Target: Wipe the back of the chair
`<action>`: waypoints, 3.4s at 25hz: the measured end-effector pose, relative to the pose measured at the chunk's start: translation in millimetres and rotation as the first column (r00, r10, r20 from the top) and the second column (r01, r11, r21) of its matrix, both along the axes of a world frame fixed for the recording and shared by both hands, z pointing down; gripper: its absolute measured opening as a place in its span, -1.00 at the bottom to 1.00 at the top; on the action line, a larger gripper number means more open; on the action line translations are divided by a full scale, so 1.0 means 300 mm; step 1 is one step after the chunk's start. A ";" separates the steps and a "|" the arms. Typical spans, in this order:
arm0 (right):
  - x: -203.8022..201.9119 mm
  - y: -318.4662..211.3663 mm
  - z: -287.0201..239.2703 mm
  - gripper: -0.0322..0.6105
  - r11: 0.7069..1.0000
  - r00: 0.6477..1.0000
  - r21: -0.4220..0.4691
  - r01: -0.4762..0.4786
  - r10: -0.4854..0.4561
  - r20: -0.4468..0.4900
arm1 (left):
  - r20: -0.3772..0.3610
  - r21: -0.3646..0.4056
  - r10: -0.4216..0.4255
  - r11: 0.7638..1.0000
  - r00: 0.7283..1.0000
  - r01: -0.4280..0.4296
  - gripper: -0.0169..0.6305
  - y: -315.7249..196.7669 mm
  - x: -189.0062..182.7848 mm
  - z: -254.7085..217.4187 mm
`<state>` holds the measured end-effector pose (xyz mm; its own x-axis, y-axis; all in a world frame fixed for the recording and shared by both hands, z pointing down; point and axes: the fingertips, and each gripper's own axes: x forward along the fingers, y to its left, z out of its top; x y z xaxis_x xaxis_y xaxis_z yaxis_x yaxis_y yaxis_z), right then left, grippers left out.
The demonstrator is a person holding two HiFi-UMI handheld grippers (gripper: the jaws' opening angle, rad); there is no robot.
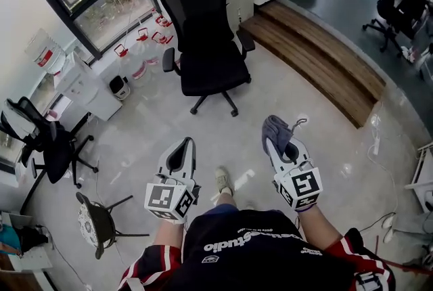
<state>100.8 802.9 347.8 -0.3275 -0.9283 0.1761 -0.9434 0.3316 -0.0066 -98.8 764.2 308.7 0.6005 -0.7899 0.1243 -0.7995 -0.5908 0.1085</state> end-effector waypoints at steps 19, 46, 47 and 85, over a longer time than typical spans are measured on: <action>-0.339 -1.006 -0.129 -0.66 0.999 0.999 0.011 0.040 -0.039 -0.032 | -0.079 0.022 0.037 0.999 0.996 -0.035 -0.87 -0.992 -0.295 -0.080; 0.129 -2.228 -0.062 -0.66 0.993 0.993 -0.001 0.116 -0.116 -0.005 | -0.038 0.031 -0.024 0.999 0.999 0.025 -0.87 -2.145 0.180 -0.085; 0.151 -2.256 -0.060 -0.67 0.993 0.993 0.000 0.120 -0.120 -0.003 | -0.034 0.034 -0.027 0.999 0.999 0.028 -0.87 -2.171 0.202 -0.087; 0.155 -3.530 0.220 -0.67 0.979 0.986 -0.116 -0.168 0.166 -0.026 | 0.020 -0.003 0.032 0.999 0.999 -0.032 -0.87 -3.394 0.099 0.077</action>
